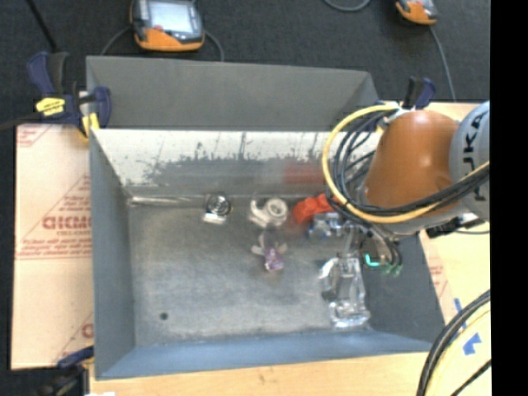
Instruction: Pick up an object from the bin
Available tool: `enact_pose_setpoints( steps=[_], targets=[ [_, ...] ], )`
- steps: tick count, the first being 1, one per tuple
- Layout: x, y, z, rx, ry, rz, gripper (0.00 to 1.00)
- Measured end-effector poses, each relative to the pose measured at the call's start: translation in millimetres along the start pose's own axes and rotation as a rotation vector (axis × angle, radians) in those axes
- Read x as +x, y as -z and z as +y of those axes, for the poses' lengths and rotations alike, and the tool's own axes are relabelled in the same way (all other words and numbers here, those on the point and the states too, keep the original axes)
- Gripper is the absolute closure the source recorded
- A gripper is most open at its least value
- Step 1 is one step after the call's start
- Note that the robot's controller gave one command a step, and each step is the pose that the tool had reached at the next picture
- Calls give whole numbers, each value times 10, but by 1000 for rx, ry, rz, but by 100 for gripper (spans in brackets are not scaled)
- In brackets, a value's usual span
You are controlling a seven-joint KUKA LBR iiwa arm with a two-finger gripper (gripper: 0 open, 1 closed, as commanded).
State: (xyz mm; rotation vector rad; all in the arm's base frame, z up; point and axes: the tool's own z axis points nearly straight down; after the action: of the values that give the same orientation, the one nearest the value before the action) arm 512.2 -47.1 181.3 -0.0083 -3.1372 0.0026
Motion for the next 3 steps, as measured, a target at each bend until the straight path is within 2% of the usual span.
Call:
enact_pose_setpoints(
  steps=[1,2,3],
  targets=[
    [-130,-879,-576,-1,103,-1,0],
    [9,-529,-903,3,79,-11,0],
    [-328,-1127,-977,1,104,-9,0]
  ],
)
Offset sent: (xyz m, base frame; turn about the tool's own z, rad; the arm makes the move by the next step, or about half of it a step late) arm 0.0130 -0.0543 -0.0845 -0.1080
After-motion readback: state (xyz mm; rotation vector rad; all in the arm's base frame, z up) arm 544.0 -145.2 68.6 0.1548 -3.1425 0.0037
